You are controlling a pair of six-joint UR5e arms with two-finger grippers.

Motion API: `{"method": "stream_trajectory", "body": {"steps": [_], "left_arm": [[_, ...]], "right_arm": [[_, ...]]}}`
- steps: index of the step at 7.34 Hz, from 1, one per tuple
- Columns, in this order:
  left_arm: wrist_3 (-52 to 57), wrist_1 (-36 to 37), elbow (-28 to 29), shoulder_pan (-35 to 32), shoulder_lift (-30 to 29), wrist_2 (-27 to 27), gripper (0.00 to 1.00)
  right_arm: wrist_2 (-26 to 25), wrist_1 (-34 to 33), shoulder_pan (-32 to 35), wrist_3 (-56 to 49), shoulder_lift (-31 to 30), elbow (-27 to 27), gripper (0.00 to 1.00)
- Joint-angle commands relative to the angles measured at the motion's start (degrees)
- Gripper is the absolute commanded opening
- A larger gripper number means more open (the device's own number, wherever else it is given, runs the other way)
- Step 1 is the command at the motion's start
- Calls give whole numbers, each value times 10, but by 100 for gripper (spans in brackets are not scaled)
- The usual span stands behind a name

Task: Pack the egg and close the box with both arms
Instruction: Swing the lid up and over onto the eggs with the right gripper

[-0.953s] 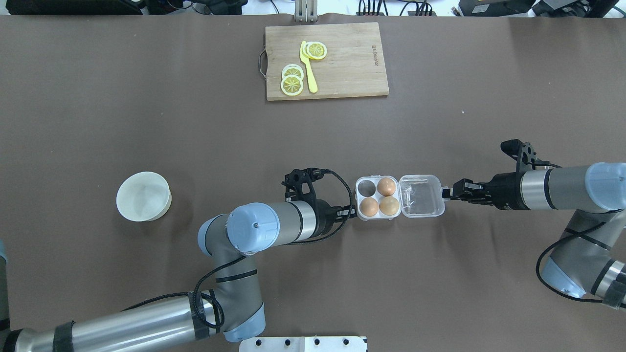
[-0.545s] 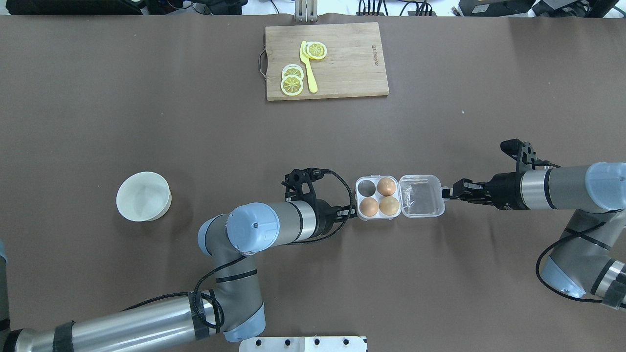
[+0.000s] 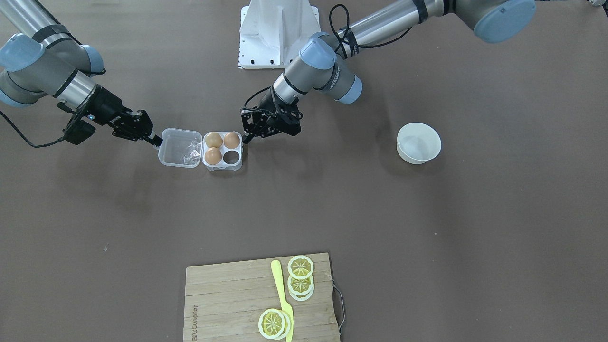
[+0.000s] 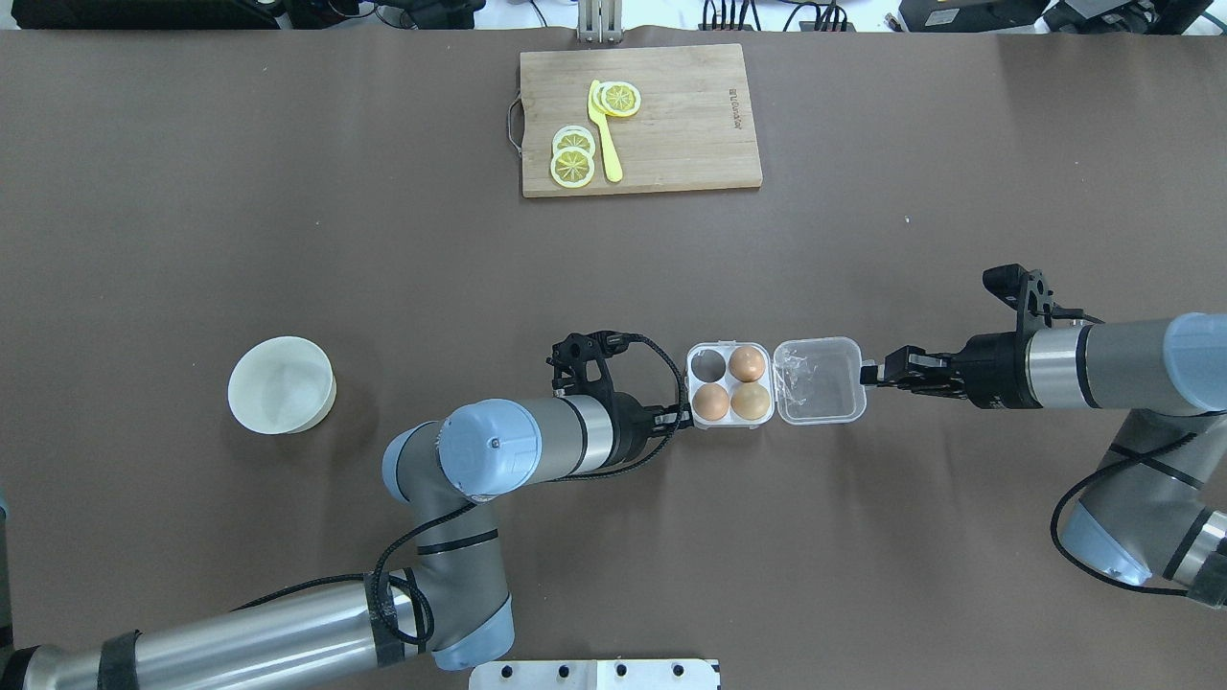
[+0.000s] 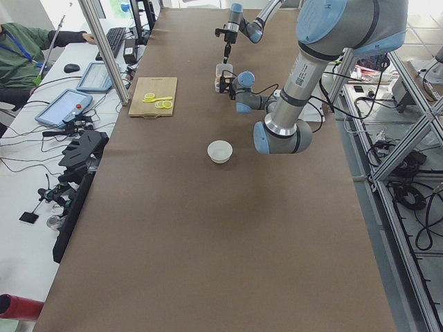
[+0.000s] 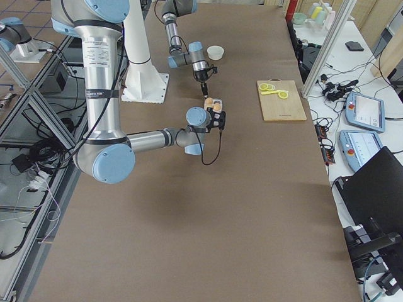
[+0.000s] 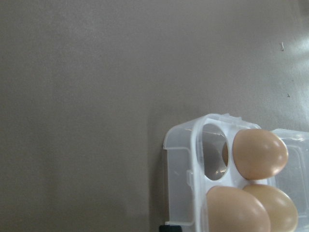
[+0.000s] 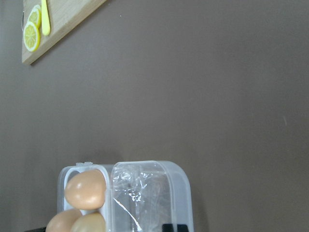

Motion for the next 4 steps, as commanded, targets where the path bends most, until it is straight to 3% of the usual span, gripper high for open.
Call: {"method": "stream_trajectory", "body": {"steps": [1,4], "left_arm": [[0,-1,-2,0,1,0,0],[0,0,-8,0,1,0,0]], "right_arm": [[2,-2,3,0,0,10,14],[4,-7,4,0,0,26,14]]}}
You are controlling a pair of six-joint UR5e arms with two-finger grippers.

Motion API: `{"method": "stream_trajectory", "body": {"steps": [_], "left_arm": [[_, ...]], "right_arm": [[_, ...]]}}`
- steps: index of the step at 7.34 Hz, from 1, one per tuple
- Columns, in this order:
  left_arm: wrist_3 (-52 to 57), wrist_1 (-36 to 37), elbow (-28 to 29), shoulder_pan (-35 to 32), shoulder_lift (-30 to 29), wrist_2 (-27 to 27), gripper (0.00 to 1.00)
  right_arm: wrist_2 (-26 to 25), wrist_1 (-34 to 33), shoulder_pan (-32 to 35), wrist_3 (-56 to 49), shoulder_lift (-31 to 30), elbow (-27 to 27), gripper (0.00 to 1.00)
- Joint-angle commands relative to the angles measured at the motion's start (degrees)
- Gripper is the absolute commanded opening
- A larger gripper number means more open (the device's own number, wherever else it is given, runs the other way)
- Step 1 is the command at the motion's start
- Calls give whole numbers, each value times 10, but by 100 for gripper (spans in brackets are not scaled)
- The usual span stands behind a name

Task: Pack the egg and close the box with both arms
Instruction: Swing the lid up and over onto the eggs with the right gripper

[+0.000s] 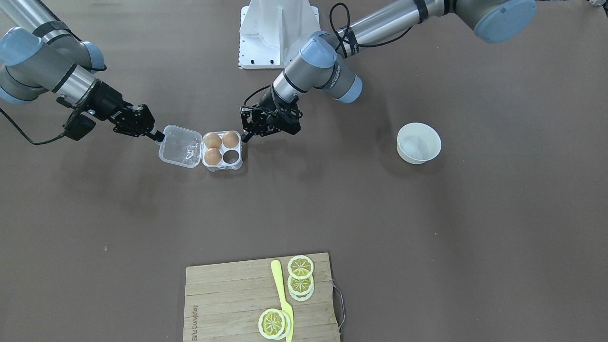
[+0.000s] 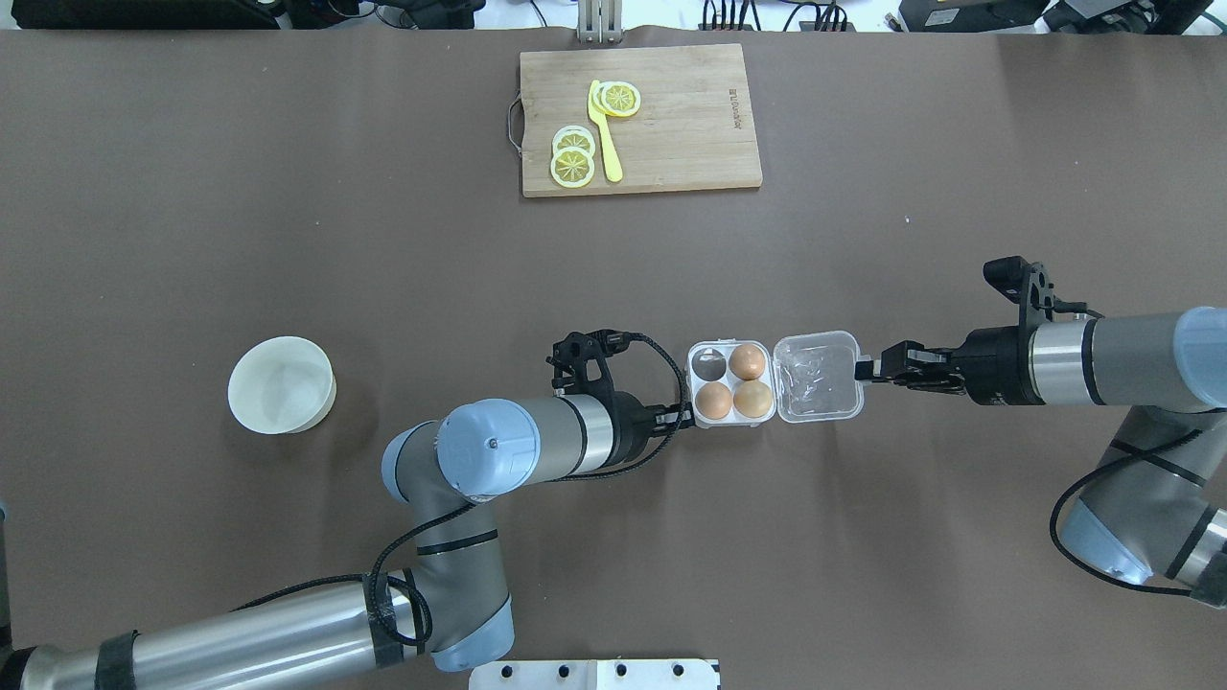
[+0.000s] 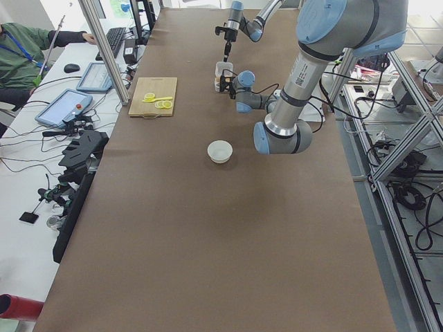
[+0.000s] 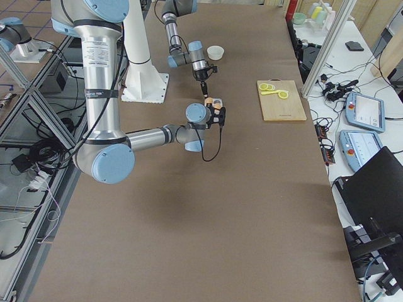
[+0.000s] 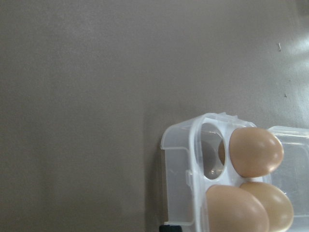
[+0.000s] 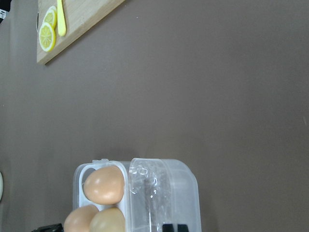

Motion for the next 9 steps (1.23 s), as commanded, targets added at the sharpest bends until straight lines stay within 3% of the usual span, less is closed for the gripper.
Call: {"method": "stream_trajectory", "body": {"steps": [1,7,9], "left_arm": [[0,1,-1,0,0,0,0],[0,1,-1,0,0,0,0],[0,1,-1,0,0,0,0]], "right_arm": [[0,-2,2,0,2,6,15],[0,-125,0,14,11,100,16],[0,-154,0,15,31,106,16]]}}
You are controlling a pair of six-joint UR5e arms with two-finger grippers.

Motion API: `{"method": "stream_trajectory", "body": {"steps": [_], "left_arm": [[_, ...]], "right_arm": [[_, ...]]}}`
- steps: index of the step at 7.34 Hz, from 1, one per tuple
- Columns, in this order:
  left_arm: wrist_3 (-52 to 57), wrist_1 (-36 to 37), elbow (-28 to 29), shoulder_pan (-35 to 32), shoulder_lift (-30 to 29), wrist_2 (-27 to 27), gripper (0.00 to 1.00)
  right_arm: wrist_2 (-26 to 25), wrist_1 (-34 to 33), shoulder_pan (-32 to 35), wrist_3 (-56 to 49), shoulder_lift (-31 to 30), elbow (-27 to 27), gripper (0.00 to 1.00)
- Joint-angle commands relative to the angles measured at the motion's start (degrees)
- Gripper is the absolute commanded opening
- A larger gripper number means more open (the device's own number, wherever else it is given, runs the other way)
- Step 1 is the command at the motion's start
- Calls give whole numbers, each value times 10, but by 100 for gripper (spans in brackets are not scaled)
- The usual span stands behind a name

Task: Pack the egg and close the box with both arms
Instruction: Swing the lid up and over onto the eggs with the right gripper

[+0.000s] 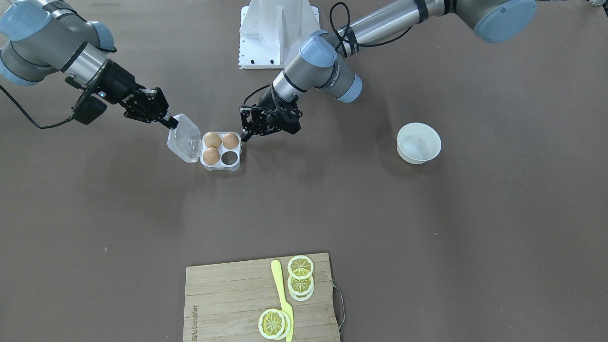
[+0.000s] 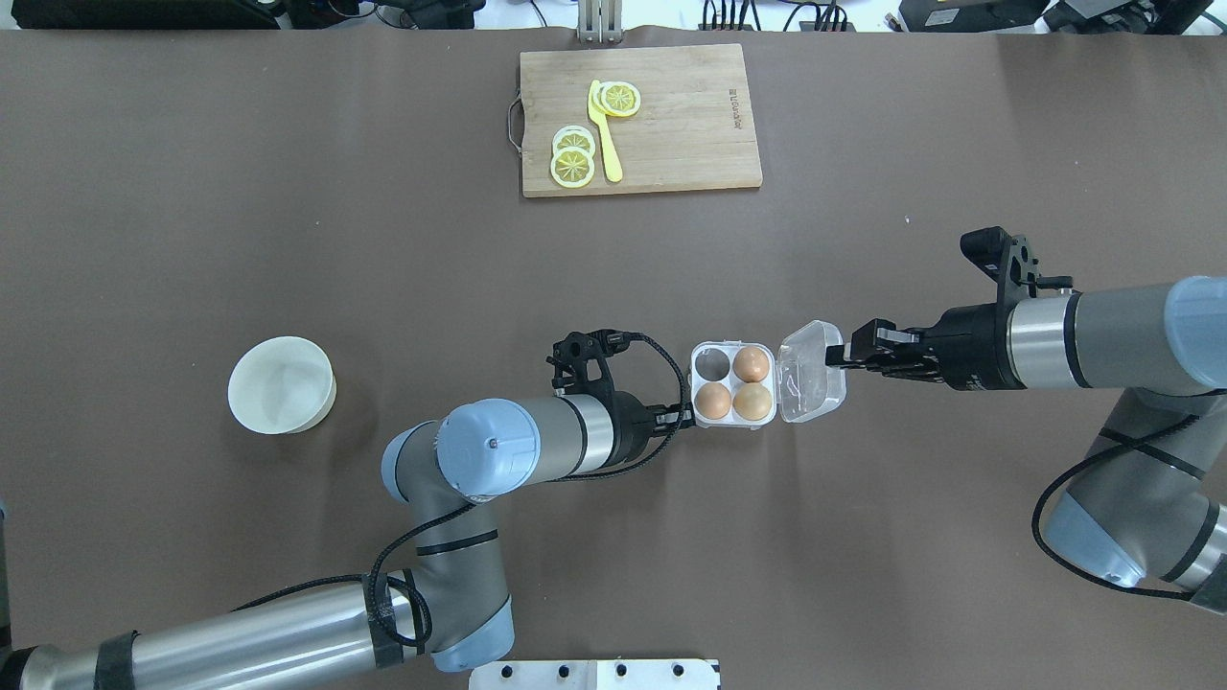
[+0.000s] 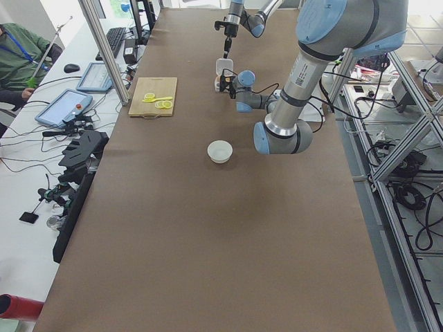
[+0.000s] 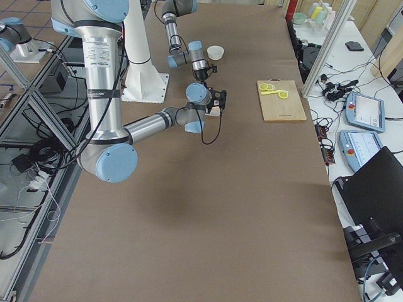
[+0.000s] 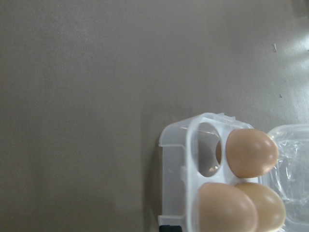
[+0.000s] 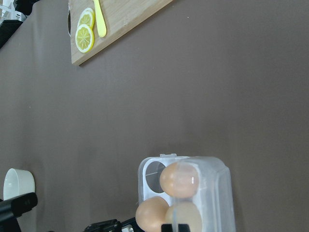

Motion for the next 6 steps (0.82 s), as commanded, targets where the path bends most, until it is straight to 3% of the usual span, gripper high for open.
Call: {"method": "stream_trajectory", "body": {"steps": [1,6], "left_arm": [[0,0,0,0,1,0,0],[0,0,0,-1,0,0,0]], "right_arm": [[0,-32,0,1,19,6,16],[-3,-91,-1,12,64,7,16]]}}
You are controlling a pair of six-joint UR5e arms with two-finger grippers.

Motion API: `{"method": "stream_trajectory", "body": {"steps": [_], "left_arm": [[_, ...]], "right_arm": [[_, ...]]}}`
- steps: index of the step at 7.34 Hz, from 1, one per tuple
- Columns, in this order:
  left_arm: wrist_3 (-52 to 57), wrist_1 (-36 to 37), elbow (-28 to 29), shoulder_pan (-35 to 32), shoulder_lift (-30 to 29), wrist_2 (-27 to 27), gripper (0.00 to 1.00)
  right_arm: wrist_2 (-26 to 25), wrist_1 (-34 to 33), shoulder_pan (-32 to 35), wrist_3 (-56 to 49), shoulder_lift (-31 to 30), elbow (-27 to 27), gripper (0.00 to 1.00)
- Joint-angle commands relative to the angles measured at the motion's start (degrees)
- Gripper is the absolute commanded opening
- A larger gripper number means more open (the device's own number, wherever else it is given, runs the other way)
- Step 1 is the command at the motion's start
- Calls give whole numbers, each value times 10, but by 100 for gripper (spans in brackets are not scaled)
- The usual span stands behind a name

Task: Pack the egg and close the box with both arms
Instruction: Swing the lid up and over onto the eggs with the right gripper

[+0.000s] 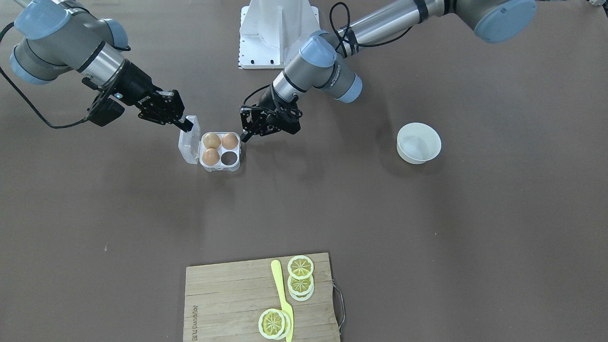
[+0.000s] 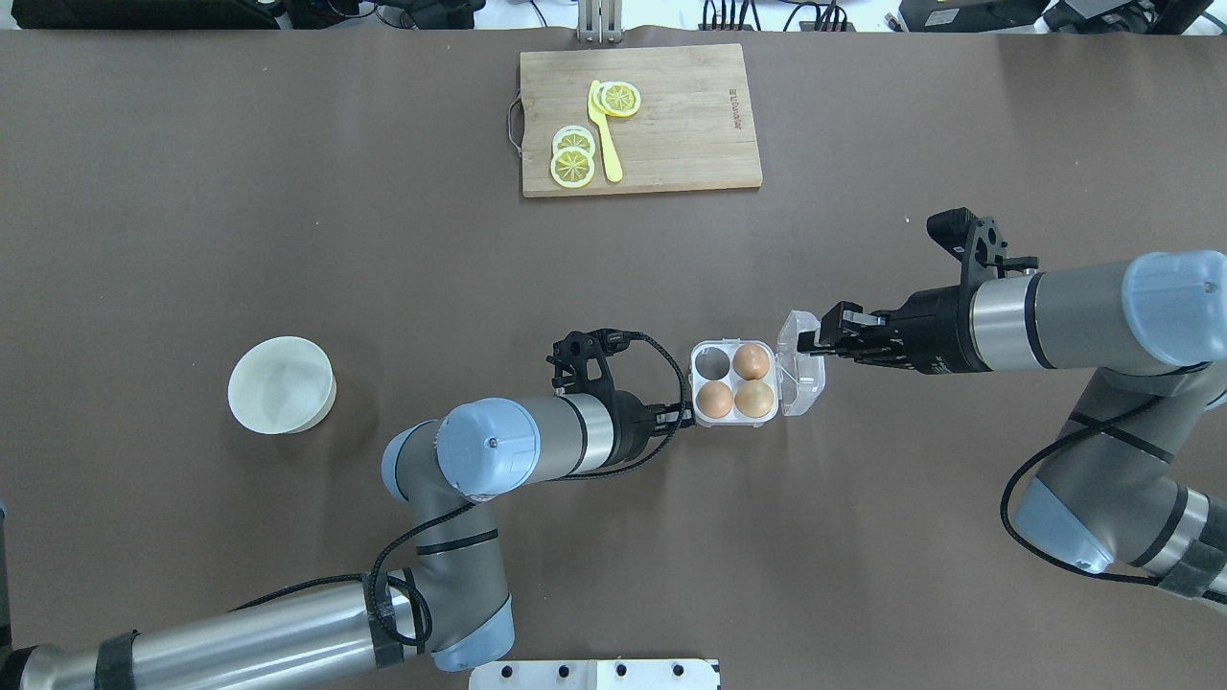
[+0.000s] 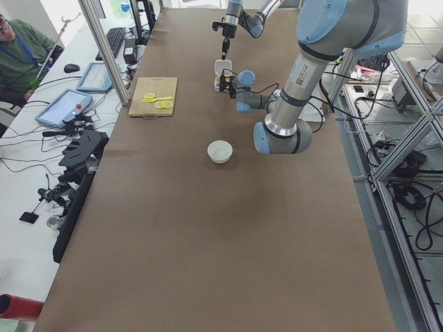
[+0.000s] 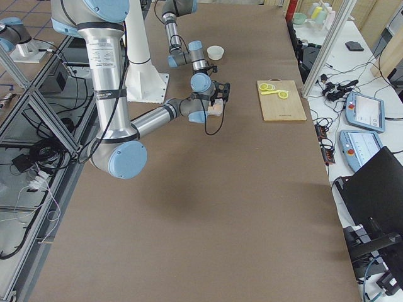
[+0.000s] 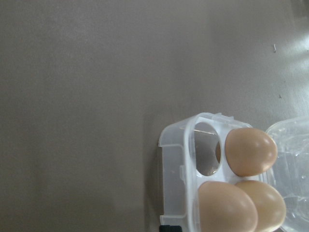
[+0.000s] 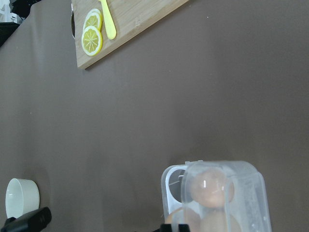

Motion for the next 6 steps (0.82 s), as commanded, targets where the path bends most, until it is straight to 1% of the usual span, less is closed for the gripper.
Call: {"method": "stream_trajectory", "body": {"steps": [1,3,4,6], "left_arm": [[0,0,0,0,0,0,0],[0,0,0,0,0,0,0],[0,0,0,0,0,0,0],[0,0,-1,0,0,0,0]], "right_arm": [[-2,-37,0,5,27,1,17],[-6,-42,-9,14,34,0,18],[-19,-43,-17,14,36,0,18],[-29,-63,-28,14,48,0,19]]}}
